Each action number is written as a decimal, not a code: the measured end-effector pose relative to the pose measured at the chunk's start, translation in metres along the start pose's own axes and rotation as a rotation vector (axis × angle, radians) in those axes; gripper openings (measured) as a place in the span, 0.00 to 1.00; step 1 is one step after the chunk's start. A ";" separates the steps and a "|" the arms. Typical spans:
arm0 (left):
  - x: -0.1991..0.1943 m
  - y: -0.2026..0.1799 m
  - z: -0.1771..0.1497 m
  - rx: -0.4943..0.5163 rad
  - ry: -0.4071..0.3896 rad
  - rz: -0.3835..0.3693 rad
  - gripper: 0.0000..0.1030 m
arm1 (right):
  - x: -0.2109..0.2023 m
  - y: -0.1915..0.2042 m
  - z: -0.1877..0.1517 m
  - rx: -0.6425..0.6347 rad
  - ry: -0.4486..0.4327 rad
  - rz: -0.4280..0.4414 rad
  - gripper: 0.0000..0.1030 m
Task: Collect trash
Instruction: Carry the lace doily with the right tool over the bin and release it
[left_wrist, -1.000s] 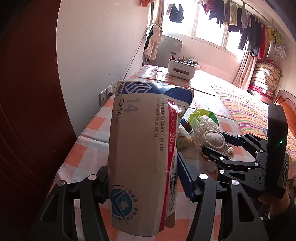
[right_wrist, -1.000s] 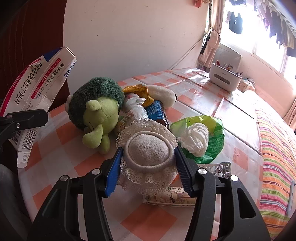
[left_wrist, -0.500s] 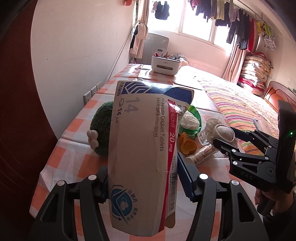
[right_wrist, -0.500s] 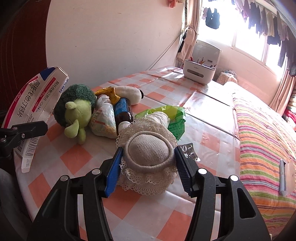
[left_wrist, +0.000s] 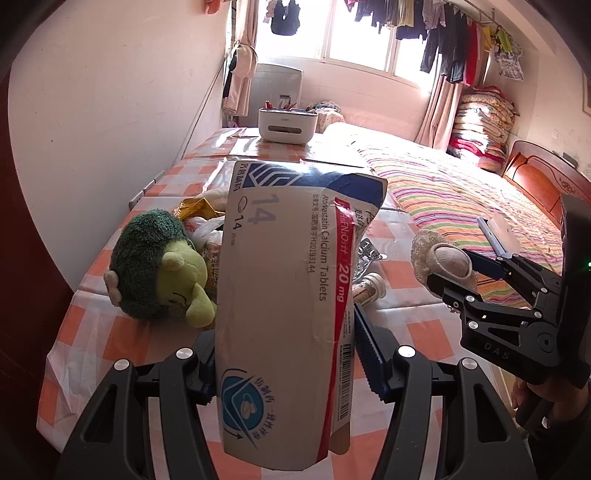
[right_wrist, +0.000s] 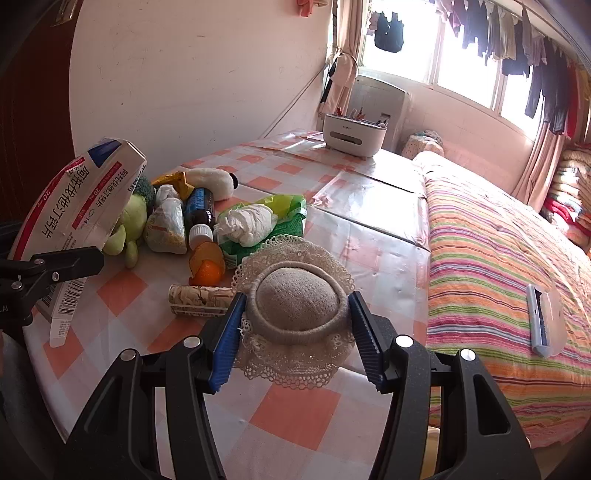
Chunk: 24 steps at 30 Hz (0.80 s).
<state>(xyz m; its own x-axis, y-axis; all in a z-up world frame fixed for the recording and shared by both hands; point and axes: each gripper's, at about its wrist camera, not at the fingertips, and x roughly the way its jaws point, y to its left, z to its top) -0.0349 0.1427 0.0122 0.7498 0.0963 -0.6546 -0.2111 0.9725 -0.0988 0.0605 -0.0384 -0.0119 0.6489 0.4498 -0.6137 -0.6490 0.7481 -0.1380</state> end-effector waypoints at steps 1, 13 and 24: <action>0.001 -0.005 0.001 0.006 0.000 -0.006 0.56 | -0.002 -0.003 -0.002 0.006 -0.001 -0.006 0.53; 0.006 -0.053 0.009 0.068 -0.001 -0.070 0.56 | -0.026 -0.048 -0.033 0.083 0.018 -0.104 0.53; 0.003 -0.110 0.020 0.139 -0.026 -0.171 0.56 | -0.052 -0.087 -0.063 0.154 0.023 -0.237 0.53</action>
<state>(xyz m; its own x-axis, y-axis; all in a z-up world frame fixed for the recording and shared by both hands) 0.0026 0.0402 0.0361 0.7834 -0.0691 -0.6176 0.0075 0.9948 -0.1017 0.0583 -0.1575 -0.0165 0.7649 0.2437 -0.5963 -0.4112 0.8973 -0.1607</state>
